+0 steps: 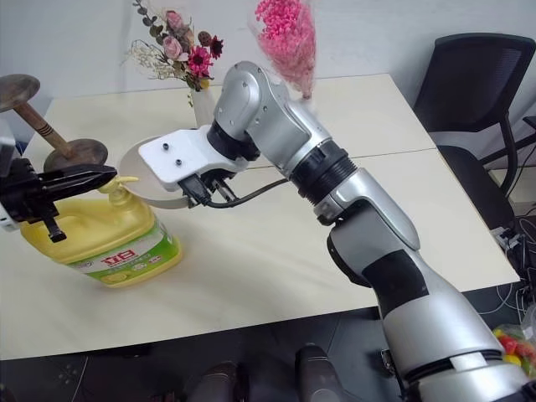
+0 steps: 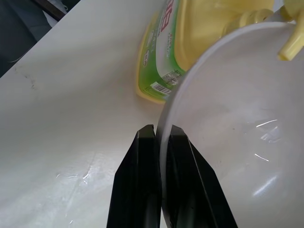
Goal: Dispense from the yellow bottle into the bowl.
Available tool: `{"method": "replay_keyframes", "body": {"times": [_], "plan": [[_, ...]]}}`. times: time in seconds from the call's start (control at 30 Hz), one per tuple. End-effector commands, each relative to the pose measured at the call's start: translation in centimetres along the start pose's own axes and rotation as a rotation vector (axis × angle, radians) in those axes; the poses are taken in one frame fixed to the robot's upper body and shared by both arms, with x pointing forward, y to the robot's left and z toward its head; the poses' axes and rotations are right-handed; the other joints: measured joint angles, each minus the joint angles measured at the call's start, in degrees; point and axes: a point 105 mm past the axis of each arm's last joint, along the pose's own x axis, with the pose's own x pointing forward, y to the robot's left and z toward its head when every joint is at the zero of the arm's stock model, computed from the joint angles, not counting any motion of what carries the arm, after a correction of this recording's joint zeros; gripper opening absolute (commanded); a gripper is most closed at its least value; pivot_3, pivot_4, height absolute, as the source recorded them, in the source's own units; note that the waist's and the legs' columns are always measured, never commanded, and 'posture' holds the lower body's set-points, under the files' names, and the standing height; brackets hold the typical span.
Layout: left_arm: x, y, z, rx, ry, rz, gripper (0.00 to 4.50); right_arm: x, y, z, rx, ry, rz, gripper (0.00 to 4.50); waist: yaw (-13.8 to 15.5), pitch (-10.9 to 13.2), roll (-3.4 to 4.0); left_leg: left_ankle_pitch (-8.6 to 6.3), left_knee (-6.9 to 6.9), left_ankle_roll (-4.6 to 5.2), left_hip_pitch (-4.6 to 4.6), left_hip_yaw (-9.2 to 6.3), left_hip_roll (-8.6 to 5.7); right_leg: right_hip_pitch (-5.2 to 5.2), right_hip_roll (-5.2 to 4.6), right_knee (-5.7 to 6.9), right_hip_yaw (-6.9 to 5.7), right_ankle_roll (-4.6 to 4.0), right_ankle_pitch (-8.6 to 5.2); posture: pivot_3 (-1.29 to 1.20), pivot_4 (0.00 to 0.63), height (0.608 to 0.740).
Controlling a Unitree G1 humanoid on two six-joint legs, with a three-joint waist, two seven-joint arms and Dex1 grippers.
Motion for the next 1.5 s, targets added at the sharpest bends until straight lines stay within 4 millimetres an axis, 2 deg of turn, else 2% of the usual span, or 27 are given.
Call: {"method": "replay_keyframes", "body": {"times": [0.03, 0.57, 0.8, 0.87, 0.97, 1.13, 1.23, 1.27, 1.37, 1.43, 1.5], "plan": [[1.1, -1.0, -4.2, -0.13, 0.171, -0.037, 0.03, -0.4, -0.2, 2.4, -0.106, -0.023, 0.049, 0.0, 0.0, 0.0, 0.04, 0.0, 0.0, 0.0, 0.0, 0.0, -0.01, 0.0, -0.01, 0.0, 0.01, 0.0, 0.0, 0.0, 0.15, 0.74], [0.7, -2.3, -7.7, -0.188, 0.369, -0.059, 0.03, -0.1, -0.4, 2.7, -0.125, -0.031, 0.05, 0.0, -0.1, -0.5, 0.64, -0.01, -0.29, -0.01, 0.34, 0.03, -0.07, 0.04, 0.01, 0.0, 0.11, 0.0, 0.0, 0.0, 0.15, 0.74], [0.5, -2.1, -8.0, -0.138, 0.413, -0.058, 0.03, 0.1, -0.5, 2.7, -0.131, -0.032, 0.049, 0.0, -0.1, -0.5, 0.65, -0.13, -0.52, -0.09, 1.04, -0.03, -0.09, 0.55, 0.06, -0.1, 0.14, -0.11, -0.06, 0.0, 0.15, 0.74], [0.7, -1.6, -6.9, -0.144, 0.351, -0.037, 0.03, 0.1, -0.5, 2.7, -0.129, -0.035, 0.043, 0.0, -0.1, -0.6, 0.74, -0.17, -0.55, -0.08, 1.14, -0.03, -0.08, 0.66, 0.06, -0.16, 0.14, -0.14, -0.08, 0.0, 0.15, 0.74], [0.7, -0.8, -4.1, -0.149, 0.201, -0.01, 0.03, 0.0, -0.5, 2.7, -0.127, -0.04, 0.039, 0.0, -0.1, -0.6, 0.74, -0.17, -0.54, -0.09, 1.12, -0.11, -0.07, 0.65, 0.07, -0.14, 0.11, -0.16, -0.09, 0.0, 0.15, 0.74], [-0.3, -1.0, 1.5, -0.154, -0.076, -0.059, 0.03, -0.3, -0.2, 2.3, -0.114, -0.051, 0.035, 0.0, 0.0, -0.4, 0.47, -0.17, -0.47, -0.11, 0.93, -0.26, -0.07, 0.58, 0.07, -0.15, 0.02, -0.16, -0.09, 0.0, 0.15, 0.74], [-1.5, -1.9, 4.0, -0.161, -0.167, -0.126, 0.57, -0.8, 0.2, 1.6, -0.09, -0.052, 0.022, 0.0, -0.2, -0.4, 0.09, -0.18, -0.42, -0.15, 0.63, -0.42, -0.06, 0.35, 0.08, -0.2, -0.05, -0.16, -0.09, 0.0, 0.15, 0.74], [-1.8, -2.3, 4.4, -0.151, -0.173, -0.145, 0.83, -1.0, 0.3, 1.3, -0.082, -0.053, 0.016, 0.0, -0.2, -0.4, 0.08, -0.16, -0.3, -0.18, 0.16, -0.53, -0.07, -0.12, 0.08, -0.12, -0.06, -0.16, -0.09, 0.0, 0.15, 0.74], [-2.6, -3.0, 5.4, -0.129, -0.189, -0.159, 1.64, -1.8, 1.2, 0.2, -0.041, -0.063, -0.008, 0.0, -0.2, -0.4, 0.04, -0.17, -0.24, -0.2, -0.05, -0.62, -0.11, -0.29, 0.07, -0.09, -0.13, -0.16, -0.09, 0.0, 0.15, 0.74], [-3.5, -3.6, 6.1, -0.113, -0.2, -0.182, 2.16, -2.3, 2.4, -0.8, -0.004, -0.072, -0.021, 0.0, -0.1, -0.4, -0.02, -0.18, -0.25, -0.19, -0.08, -0.68, -0.15, -0.28, 0.06, -0.14, -0.14, -0.16, -0.09, 0.0, 0.15, 0.74], [-4.7, -4.5, 6.3, -0.093, -0.172, -0.191, 2.77, -2.4, 4.8, -3.0, 0.054, -0.064, -0.028, 0.0, 0.0, -0.4, -0.06, -0.18, -0.24, -0.19, -0.11, -0.7, -0.17, -0.22, 0.06, -0.27, -0.15, -0.16, -0.09, 0.0, 0.15, 0.74]]}}
